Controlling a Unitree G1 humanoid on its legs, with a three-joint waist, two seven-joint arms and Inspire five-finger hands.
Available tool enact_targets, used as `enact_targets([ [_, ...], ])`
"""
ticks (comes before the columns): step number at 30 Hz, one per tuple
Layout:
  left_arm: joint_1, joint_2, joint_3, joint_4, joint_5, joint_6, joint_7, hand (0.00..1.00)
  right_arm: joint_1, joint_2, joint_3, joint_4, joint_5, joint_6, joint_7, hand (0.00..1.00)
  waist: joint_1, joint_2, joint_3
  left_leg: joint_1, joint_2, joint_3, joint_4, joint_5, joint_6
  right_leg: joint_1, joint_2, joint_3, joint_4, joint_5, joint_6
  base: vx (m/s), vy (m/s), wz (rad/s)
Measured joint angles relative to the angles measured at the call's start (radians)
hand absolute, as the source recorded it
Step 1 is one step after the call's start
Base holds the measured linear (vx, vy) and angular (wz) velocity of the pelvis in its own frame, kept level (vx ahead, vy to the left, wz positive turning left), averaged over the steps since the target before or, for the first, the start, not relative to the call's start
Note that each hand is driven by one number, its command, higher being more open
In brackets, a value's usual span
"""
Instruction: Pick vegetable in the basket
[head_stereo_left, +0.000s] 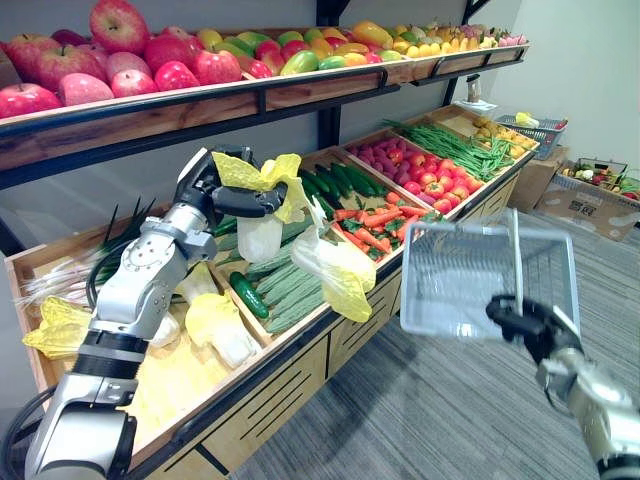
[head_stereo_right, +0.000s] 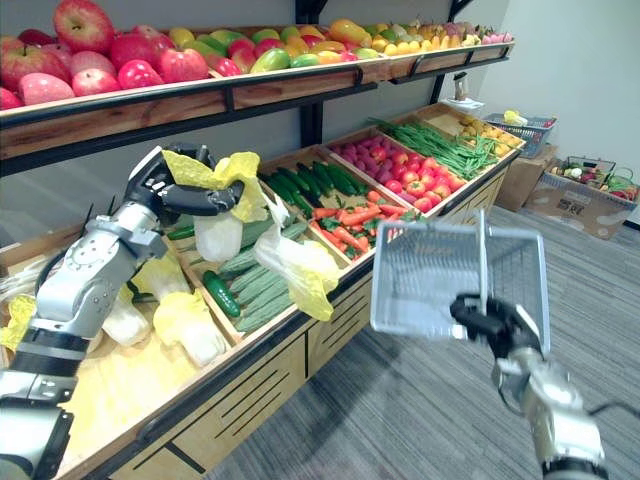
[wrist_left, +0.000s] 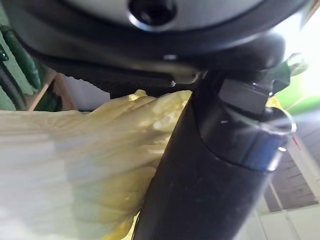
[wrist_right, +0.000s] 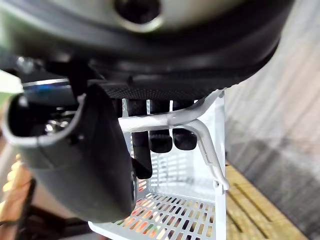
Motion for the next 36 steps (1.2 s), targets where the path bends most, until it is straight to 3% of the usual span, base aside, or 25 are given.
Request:
enact_targets([
  [6,0.011,-0.010,0.000,-0.016,0.004,-0.008,-0.009,0.00,-0.055,-0.029,0.005,-0.138,-0.001,0.022,0.102,0.00,0.011,-0.012,-0.007,0.010,0.014,0.004,-0.015,0.007,-0.014,0.015,-0.003,-0.047,-0.049,0.015,-0.019,-0.03,-0.005,-0.02],
  [13,0.012,-0.023,0.002,-0.016,0.004,-0.028,0.015,0.00,-0.101,-0.090,0.115,-0.138,-0.071,0.120,0.123,0.00,0.008,-0.012,-0.009,0.021,0.025,0.009,-0.045,0.015,-0.025,0.014,0.014,-0.084,-0.044,0.029,-0.021,0.03,0.003,-0.02],
  [19,0.012,-0.022,0.002,-0.016,0.002,-0.031,0.034,0.00,-0.150,-0.098,0.132,-0.138,-0.069,0.157,0.121,0.00,0.002,-0.008,-0.011,0.022,0.016,-0.002,-0.047,0.019,-0.020,0.020,0.009,-0.107,-0.044,0.031,-0.018,0.00,0.002,0.05],
  [28,-0.016,0.025,0.013,-0.107,-0.079,-0.043,0.010,0.00,-0.187,-0.145,0.132,-0.139,-0.067,0.166,0.090,0.00,0.027,0.048,-0.046,0.021,0.003,-0.027,-0.061,0.039,-0.016,0.026,-0.005,-0.135,-0.045,0.033,-0.014,-0.03,0.010,0.08],
  [36,-0.059,0.029,0.013,-0.137,-0.077,-0.051,-0.042,0.00,-0.219,-0.149,0.160,-0.158,-0.068,0.219,0.116,0.00,0.039,0.071,-0.062,0.017,0.005,-0.031,-0.074,0.052,-0.020,0.017,-0.002,-0.140,-0.048,0.037,-0.019,-0.01,-0.003,0.01],
])
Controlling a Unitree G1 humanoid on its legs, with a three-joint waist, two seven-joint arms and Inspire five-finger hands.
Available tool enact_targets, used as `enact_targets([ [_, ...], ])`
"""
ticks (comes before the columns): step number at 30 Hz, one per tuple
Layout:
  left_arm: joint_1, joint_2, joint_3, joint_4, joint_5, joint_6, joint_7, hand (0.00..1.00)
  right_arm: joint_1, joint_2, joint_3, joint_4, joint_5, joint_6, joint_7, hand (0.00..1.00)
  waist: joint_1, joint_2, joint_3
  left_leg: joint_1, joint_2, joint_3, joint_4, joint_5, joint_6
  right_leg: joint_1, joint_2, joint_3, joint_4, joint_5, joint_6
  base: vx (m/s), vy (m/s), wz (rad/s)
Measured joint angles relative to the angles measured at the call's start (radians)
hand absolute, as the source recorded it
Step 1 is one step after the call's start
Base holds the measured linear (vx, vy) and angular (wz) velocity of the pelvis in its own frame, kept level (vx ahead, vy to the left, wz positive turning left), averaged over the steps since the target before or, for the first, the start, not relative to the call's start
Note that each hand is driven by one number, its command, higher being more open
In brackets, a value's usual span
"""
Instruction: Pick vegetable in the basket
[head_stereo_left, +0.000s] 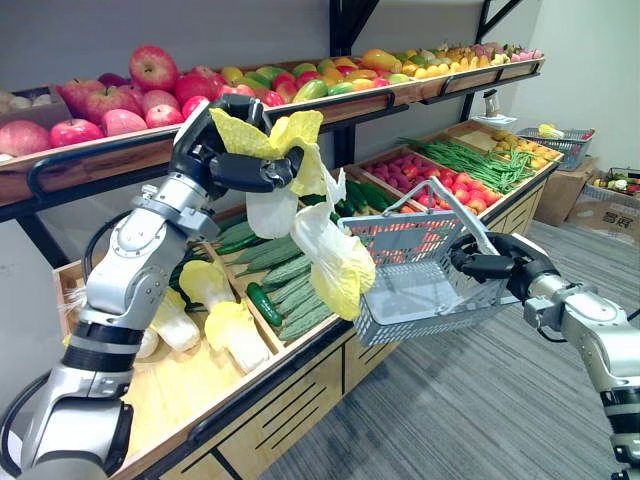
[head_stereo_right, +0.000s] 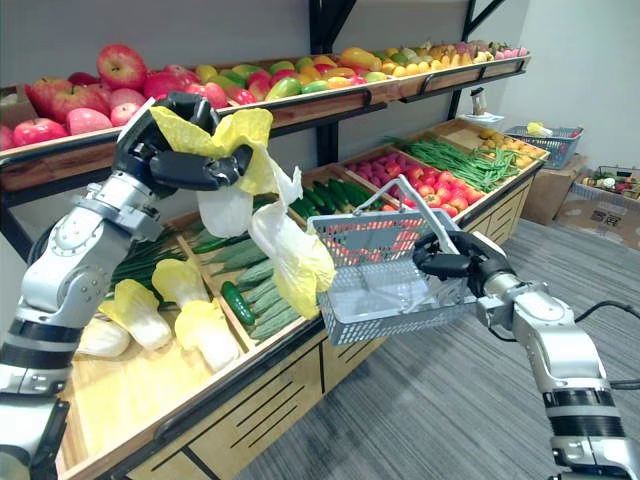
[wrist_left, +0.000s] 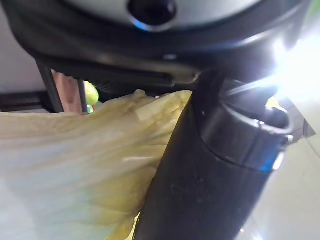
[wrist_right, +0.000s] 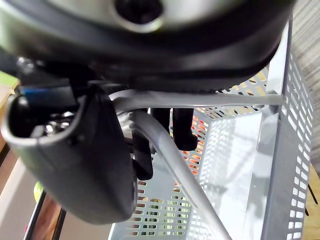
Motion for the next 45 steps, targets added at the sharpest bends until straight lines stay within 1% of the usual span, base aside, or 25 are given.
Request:
enact_targets([
  [3,-0.015,0.000,-0.001,0.002,0.001,0.002,0.001,0.00,-0.058,-0.001,0.051,0.000,-0.001,0.027,0.015,0.00,0.001,0.001,-0.001,-0.003,-0.001,-0.002,-0.004,0.002,0.001,-0.004,0.000,0.000,0.003,0.004,0.000,0.00,0.000,0.00],
  [6,-0.036,0.000,-0.004,0.014,0.001,0.002,0.005,0.00,-0.090,-0.001,0.091,0.000,-0.001,0.029,0.025,0.00,0.000,0.000,-0.001,-0.006,-0.002,-0.006,-0.005,0.002,0.002,-0.005,-0.002,-0.004,0.002,0.005,0.000,0.00,0.012,0.02],
  [9,-0.078,0.000,-0.015,0.073,0.001,0.002,0.011,0.00,-0.141,0.000,0.159,0.000,0.001,0.029,0.042,0.00,0.000,-0.001,-0.001,-0.011,-0.003,-0.009,-0.001,0.002,0.002,-0.008,-0.003,-0.006,-0.002,0.005,0.000,0.00,0.004,0.01],
  [11,-0.087,0.000,-0.016,0.091,0.001,0.003,0.017,0.00,-0.169,0.001,0.189,0.000,0.003,0.029,0.053,0.00,0.000,-0.002,0.000,-0.015,-0.003,-0.009,0.000,0.002,0.002,-0.011,-0.003,-0.006,-0.002,0.005,0.000,0.00,0.000,0.00],
  [13,-0.089,0.000,-0.044,0.094,0.002,0.010,0.025,0.00,-0.193,0.003,0.195,0.000,0.036,0.029,0.074,0.00,0.004,-0.008,-0.001,-0.018,-0.003,-0.008,-0.002,0.002,0.002,-0.016,-0.002,-0.006,0.002,0.011,0.000,0.00,0.000,0.00],
  [20,-0.089,-0.001,-0.048,0.094,0.003,0.020,0.021,0.00,-0.217,0.000,0.197,-0.065,0.038,0.032,0.096,0.00,-0.001,-0.012,-0.003,-0.014,-0.009,0.001,-0.008,0.004,0.005,-0.020,-0.004,-0.006,0.003,0.016,0.001,0.01,0.018,-0.03],
  [24,-0.089,-0.010,-0.051,0.093,0.007,0.036,0.013,0.00,-0.264,-0.015,0.229,-0.080,0.038,0.034,0.096,0.00,-0.002,-0.013,-0.003,-0.014,-0.009,0.004,-0.006,0.005,0.006,-0.020,-0.003,-0.003,0.003,0.018,0.000,0.00,0.000,0.00],
  [26,-0.089,-0.024,-0.054,0.093,0.041,0.037,0.004,0.00,-0.271,-0.023,0.229,-0.100,0.038,0.041,0.097,0.00,0.000,-0.013,-0.002,-0.014,-0.009,0.005,-0.005,0.005,0.006,-0.020,-0.003,-0.002,0.003,0.018,0.000,0.00,0.000,0.00],
  [29,-0.088,-0.025,-0.072,0.092,0.097,0.042,0.001,0.00,-0.271,-0.024,0.229,-0.127,0.040,0.046,0.096,0.00,0.001,-0.016,0.000,-0.014,-0.009,0.006,-0.005,0.005,0.006,-0.021,-0.003,-0.001,0.003,0.018,0.000,0.00,0.000,0.00],
  [32,-0.056,-0.044,-0.073,0.090,0.158,0.057,-0.030,0.00,-0.271,-0.026,0.229,-0.148,0.042,0.065,0.096,0.00,0.001,-0.017,0.000,-0.014,-0.009,0.006,-0.006,0.005,0.006,-0.021,-0.003,-0.001,0.003,0.018,0.000,0.00,0.000,0.00],
  [34,0.029,-0.085,-0.081,0.091,0.205,0.071,-0.078,0.00,-0.271,-0.036,0.235,-0.161,0.042,0.074,0.108,0.00,0.001,-0.019,0.001,-0.014,-0.009,0.006,-0.008,0.005,0.006,-0.022,-0.003,-0.002,0.003,0.018,0.000,0.00,0.000,0.00],
  [36,0.085,-0.119,-0.118,0.103,0.267,0.078,-0.117,0.00,-0.271,-0.076,0.284,-0.193,0.040,0.081,0.128,0.00,0.003,-0.026,0.006,-0.016,-0.009,0.006,-0.009,0.005,0.006,-0.023,-0.003,-0.002,0.003,0.018,0.000,0.00,0.000,0.00],
  [39,0.107,-0.159,-0.176,0.169,0.346,0.076,-0.152,0.00,-0.270,-0.088,0.346,-0.205,0.037,0.091,0.142,0.00,0.002,-0.036,0.012,-0.018,-0.009,0.006,-0.009,0.005,0.006,-0.026,-0.003,-0.001,0.003,0.018,0.000,0.00,0.000,0.00],
  [40,0.108,-0.175,-0.207,0.205,0.403,0.075,-0.169,0.00,-0.270,-0.087,0.369,-0.206,0.037,0.098,0.159,0.00,0.000,-0.036,0.013,-0.019,-0.009,0.006,-0.010,0.005,0.006,-0.028,-0.003,-0.001,0.003,0.018,0.000,0.00,0.000,0.00],
  [41,0.109,-0.183,-0.220,0.220,0.444,0.075,-0.178,1.00,-0.270,-0.087,0.380,-0.206,0.038,0.098,0.166,0.00,0.000,-0.036,0.013,-0.021,-0.009,0.006,-0.010,0.005,0.006,-0.029,-0.003,0.000,0.003,0.018,0.000,0.00,0.000,0.00],
  [42,0.109,-0.184,-0.253,0.250,0.518,0.074,-0.199,1.00,-0.270,-0.081,0.396,-0.211,0.038,0.099,0.178,0.00,-0.003,-0.037,0.013,-0.026,-0.009,0.006,-0.010,0.005,0.006,-0.035,-0.003,-0.001,0.003,0.017,0.000,0.00,0.000,0.00],
  [45,0.100,-0.185,-0.309,0.299,0.693,0.070,-0.283,1.00,-0.270,-0.074,0.418,-0.216,0.048,0.109,0.178,0.00,-0.009,-0.036,0.014,-0.029,-0.006,0.006,-0.009,0.005,0.006,-0.037,0.000,-0.002,0.003,0.018,0.000,0.00,0.000,0.00],
])
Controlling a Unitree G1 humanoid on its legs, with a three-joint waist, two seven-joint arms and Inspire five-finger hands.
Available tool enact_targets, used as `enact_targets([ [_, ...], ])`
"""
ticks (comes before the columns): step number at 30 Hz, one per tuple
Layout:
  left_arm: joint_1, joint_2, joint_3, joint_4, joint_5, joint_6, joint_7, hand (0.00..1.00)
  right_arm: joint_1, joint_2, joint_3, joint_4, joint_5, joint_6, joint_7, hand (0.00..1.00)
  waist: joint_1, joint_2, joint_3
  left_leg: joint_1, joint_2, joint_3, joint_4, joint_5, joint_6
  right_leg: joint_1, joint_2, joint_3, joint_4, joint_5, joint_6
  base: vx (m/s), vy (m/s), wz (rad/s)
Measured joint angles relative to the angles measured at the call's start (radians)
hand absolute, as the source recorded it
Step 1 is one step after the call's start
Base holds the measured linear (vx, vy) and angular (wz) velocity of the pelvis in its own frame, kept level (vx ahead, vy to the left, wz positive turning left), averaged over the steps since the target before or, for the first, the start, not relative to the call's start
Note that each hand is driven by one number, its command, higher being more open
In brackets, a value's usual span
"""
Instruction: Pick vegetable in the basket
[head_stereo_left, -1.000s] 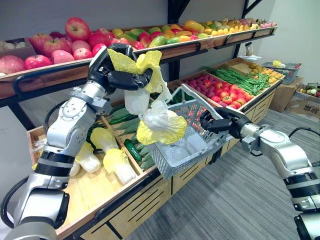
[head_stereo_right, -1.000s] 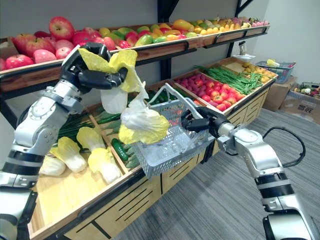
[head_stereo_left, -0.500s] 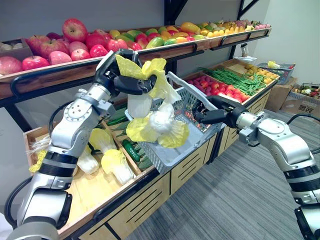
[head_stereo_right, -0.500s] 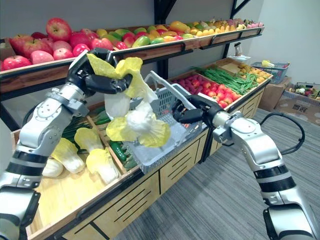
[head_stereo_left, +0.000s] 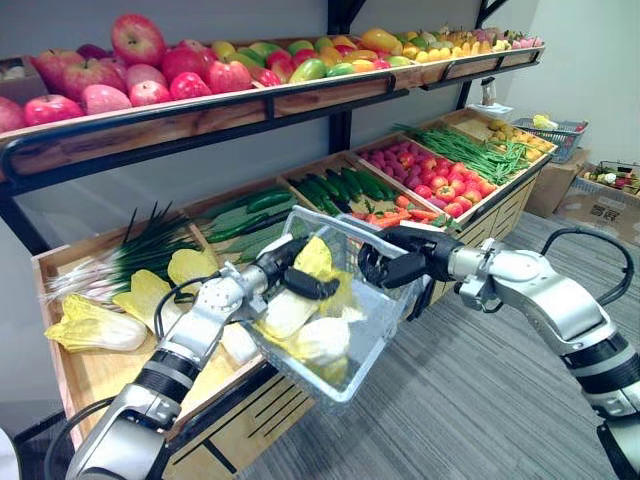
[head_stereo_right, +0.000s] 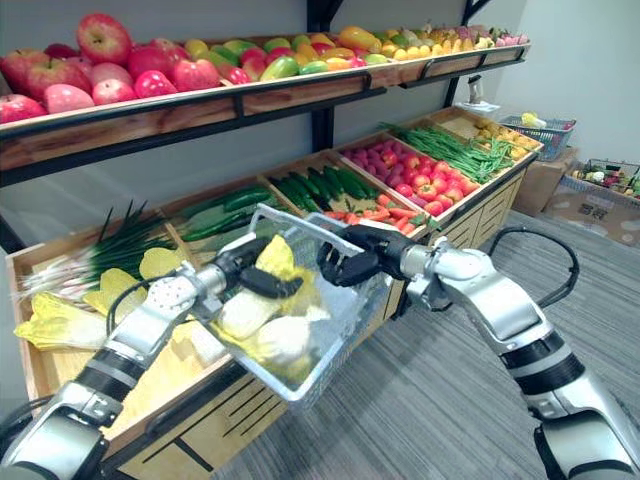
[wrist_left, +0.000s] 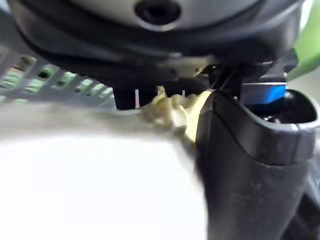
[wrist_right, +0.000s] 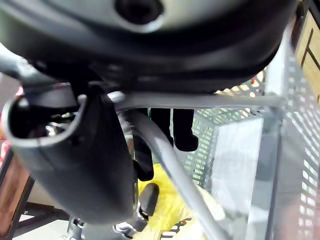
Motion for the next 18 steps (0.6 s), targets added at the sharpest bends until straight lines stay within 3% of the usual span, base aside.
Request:
enact_targets([
  [7,-0.080,0.099,-0.124,0.015,0.005,-0.003,-0.085,1.00,0.000,0.000,0.004,0.001,-0.002,0.000,-0.023,0.00,-0.002,0.001,0.001,0.014,-0.001,0.004,0.001,0.000,0.000,0.012,-0.001,0.001,0.000,0.000,0.000,0.00,0.000,-0.01],
  [10,-0.088,0.172,-0.130,-0.110,-0.004,-0.011,-0.121,1.00,0.000,0.000,-0.014,-0.001,0.026,0.000,-0.028,0.00,-0.006,0.001,0.001,0.015,-0.001,0.006,0.000,0.000,0.000,0.013,-0.001,0.002,0.000,0.000,0.000,0.00,0.000,0.00],
  [16,-0.283,0.384,-0.121,-0.348,-0.037,-0.130,-0.166,1.00,0.000,-0.053,-0.119,-0.008,0.100,0.000,-0.033,0.00,0.012,0.002,0.001,0.014,0.006,-0.002,0.015,-0.007,-0.001,0.024,-0.001,-0.011,0.000,-0.003,-0.003,0.00,0.004,0.05],
  [18,-0.303,0.423,-0.082,-0.402,-0.077,-0.155,-0.165,1.00,0.000,-0.065,-0.137,-0.016,0.108,0.000,-0.040,0.00,0.013,0.006,-0.001,0.019,0.008,-0.002,0.019,-0.011,-0.002,0.033,0.000,-0.017,0.000,-0.008,-0.008,0.00,0.009,0.05],
])
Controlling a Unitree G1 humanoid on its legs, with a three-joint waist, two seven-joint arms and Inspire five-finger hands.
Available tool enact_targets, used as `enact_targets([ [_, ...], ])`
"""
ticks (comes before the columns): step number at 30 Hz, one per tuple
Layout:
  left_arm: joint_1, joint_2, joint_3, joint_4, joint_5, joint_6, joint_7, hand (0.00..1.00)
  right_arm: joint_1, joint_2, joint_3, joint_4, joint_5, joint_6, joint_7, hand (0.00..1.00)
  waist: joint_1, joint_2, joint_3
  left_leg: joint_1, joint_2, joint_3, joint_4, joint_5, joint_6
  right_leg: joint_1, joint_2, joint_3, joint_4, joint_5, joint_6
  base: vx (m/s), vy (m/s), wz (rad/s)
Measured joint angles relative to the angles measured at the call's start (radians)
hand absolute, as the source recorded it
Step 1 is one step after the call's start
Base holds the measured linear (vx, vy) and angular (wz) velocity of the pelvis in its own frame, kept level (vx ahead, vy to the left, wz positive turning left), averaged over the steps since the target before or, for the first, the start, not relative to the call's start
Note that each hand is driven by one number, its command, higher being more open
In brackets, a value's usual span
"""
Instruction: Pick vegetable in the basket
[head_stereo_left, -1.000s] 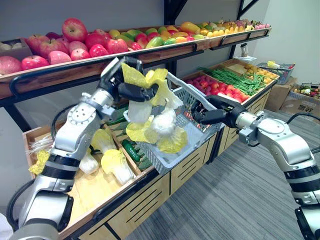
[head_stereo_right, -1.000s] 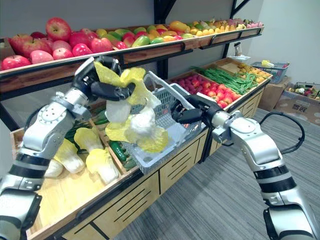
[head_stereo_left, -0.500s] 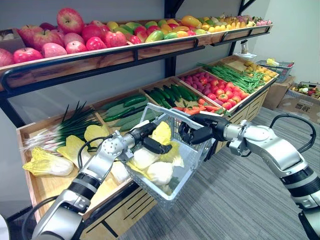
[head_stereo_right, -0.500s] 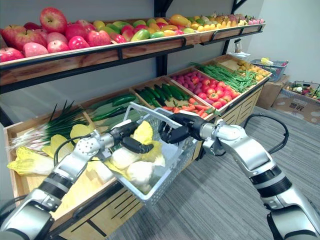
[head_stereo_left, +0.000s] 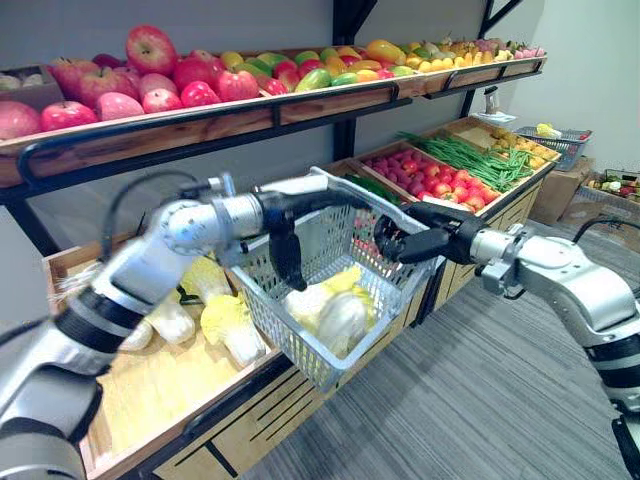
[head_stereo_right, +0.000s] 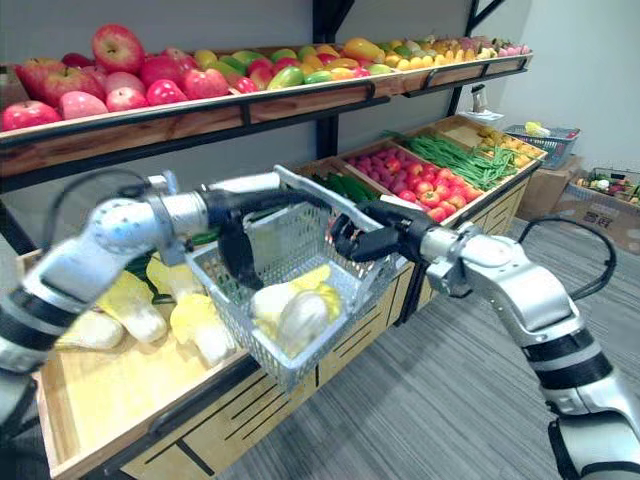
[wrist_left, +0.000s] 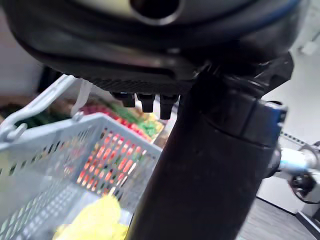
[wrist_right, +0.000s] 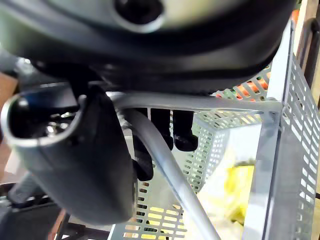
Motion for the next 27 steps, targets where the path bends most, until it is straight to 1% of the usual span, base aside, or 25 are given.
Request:
enact_targets([
  [4,0.001,0.039,0.003,-0.064,-0.042,-0.043,-0.008,1.00,0.002,-0.013,-0.021,-0.034,0.000,0.000,-0.012,0.00,0.005,0.006,-0.002,0.002,0.000,0.001,-0.005,0.003,-0.004,0.000,0.000,-0.005,-0.001,-0.004,-0.003,0.00,0.000,0.00],
  [6,0.002,0.048,0.003,-0.087,-0.051,-0.045,-0.008,1.00,0.009,-0.015,-0.025,-0.052,0.000,0.000,-0.014,0.00,0.006,0.007,-0.002,0.005,0.002,0.001,-0.011,0.006,-0.007,0.000,0.002,-0.007,-0.001,-0.007,-0.004,0.00,0.000,0.00],
  [8,0.004,0.056,0.004,-0.101,-0.077,-0.048,-0.007,1.00,0.046,-0.017,-0.061,-0.082,0.002,-0.001,-0.018,0.00,0.008,0.011,-0.005,0.008,0.004,-0.002,-0.023,0.011,-0.010,0.000,0.004,-0.013,-0.001,-0.009,-0.004,0.03,0.001,0.04],
  [11,0.064,0.067,0.047,-0.104,-0.125,-0.057,-0.002,1.00,0.086,-0.039,-0.095,-0.084,0.041,-0.001,-0.018,0.00,0.008,0.024,-0.013,0.013,0.004,-0.004,-0.036,0.015,-0.013,-0.001,0.006,-0.018,0.000,-0.010,-0.003,0.03,0.010,0.03],
  [14,0.145,0.070,0.140,-0.103,-0.177,-0.054,-0.001,1.00,0.130,-0.059,-0.122,-0.084,0.040,-0.001,-0.020,0.00,0.009,0.026,-0.014,0.013,0.005,-0.009,-0.039,0.016,-0.012,0.000,0.007,-0.027,0.000,-0.010,-0.003,0.01,0.006,0.04],
  [19,0.240,0.080,0.256,-0.101,-0.186,-0.052,0.009,1.00,0.194,-0.079,-0.154,-0.085,0.040,-0.002,-0.025,0.00,0.014,0.027,-0.015,0.013,0.004,-0.013,-0.041,0.019,-0.009,0.002,0.003,-0.033,0.000,-0.011,-0.003,-0.01,0.003,0.03],
  [20,0.276,0.084,0.294,-0.100,-0.188,-0.054,0.020,1.00,0.250,-0.079,-0.208,-0.091,0.040,-0.007,-0.025,0.00,0.022,0.027,-0.015,0.012,0.004,-0.019,-0.043,0.022,-0.010,0.003,0.003,-0.037,-0.001,-0.013,-0.003,-0.02,-0.002,0.08],
  [21,0.293,0.086,0.311,-0.100,-0.195,-0.054,0.023,1.00,0.271,-0.079,-0.229,-0.091,0.039,-0.010,-0.028,0.00,0.026,0.028,-0.016,0.012,0.004,-0.021,-0.046,0.024,-0.010,0.003,0.003,-0.040,-0.001,-0.014,-0.003,-0.02,-0.003,0.13],
  [24,0.392,0.090,0.439,-0.100,-0.227,-0.052,0.042,1.00,0.367,-0.078,-0.329,-0.089,0.035,-0.011,-0.079,0.00,0.035,0.032,-0.018,0.013,0.005,-0.030,-0.060,0.034,-0.013,0.003,0.003,-0.054,-0.001,-0.017,-0.003,-0.02,-0.002,0.10],
  [25,0.409,0.091,0.463,-0.100,-0.230,-0.051,0.045,1.00,0.381,-0.077,-0.344,-0.088,0.033,-0.011,-0.089,0.00,0.037,0.033,-0.019,0.013,0.006,-0.031,-0.061,0.034,-0.014,0.003,0.003,-0.055,-0.001,-0.017,-0.004,-0.01,-0.002,0.05],
  [27,0.495,0.090,0.569,-0.103,-0.238,-0.051,0.073,1.00,0.431,-0.064,-0.405,-0.087,0.028,-0.012,-0.116,0.00,0.042,0.034,-0.020,0.013,0.008,-0.034,-0.066,0.037,-0.016,0.003,0.006,-0.059,-0.001,-0.018,-0.005,0.00,-0.004,0.04],
])
